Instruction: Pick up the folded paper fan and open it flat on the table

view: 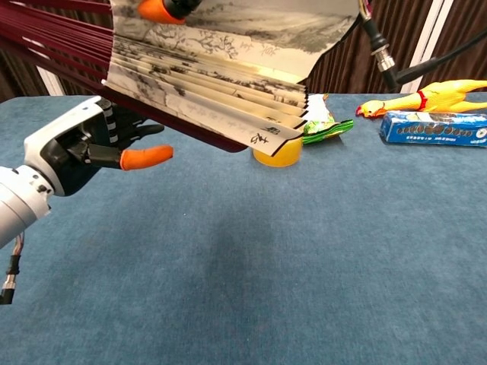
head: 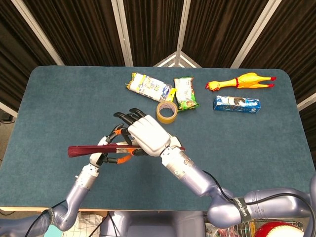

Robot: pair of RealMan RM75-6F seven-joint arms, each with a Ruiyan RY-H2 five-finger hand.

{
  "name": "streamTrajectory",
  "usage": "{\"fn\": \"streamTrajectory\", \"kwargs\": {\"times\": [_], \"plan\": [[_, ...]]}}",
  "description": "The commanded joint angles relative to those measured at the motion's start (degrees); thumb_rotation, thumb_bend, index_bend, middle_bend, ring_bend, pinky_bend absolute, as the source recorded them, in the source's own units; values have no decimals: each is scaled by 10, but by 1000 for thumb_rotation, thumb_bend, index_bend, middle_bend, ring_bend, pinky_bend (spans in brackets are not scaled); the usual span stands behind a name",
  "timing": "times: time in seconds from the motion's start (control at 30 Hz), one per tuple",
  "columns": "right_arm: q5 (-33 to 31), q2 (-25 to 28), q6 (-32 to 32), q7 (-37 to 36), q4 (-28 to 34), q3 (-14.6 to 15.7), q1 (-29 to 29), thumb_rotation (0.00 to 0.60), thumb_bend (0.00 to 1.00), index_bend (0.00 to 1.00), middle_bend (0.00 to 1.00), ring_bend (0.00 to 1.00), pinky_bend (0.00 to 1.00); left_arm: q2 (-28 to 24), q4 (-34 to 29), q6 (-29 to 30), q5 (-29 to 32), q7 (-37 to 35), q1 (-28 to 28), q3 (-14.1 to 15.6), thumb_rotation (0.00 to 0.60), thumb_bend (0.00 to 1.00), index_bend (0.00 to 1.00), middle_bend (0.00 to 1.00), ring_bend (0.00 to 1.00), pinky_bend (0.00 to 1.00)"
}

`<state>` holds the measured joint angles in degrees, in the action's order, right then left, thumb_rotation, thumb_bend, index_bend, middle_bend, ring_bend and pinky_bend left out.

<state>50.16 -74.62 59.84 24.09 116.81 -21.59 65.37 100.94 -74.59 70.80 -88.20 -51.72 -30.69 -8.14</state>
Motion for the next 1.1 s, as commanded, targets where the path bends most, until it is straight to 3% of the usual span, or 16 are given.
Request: {"fn": "streamTrajectory", "kwargs": {"times": [0.03,0.5,0.83,1.1], "plan": [[2,3,1,-2,2,0,-2,600,415,724,177,260,163,6,6,-7,2,1,-6,1,600,305,313,208,0,71],[12,25,2,-14,11,7,-17,600,417,732,177,260,163,30,24,-27,15,7,-31,-12,600,236,263,214,0,71],[17,33,0,-21,18,6,-21,600,419,744,177,264,165,40,16,-30,23,35,-43,-24,600,236,407,253,0,98],[21,32,-2,-21,28,10,-20,600,419,744,177,264,166,46,-4,-33,32,69,-52,-34,600,236,396,262,0,110]]}}
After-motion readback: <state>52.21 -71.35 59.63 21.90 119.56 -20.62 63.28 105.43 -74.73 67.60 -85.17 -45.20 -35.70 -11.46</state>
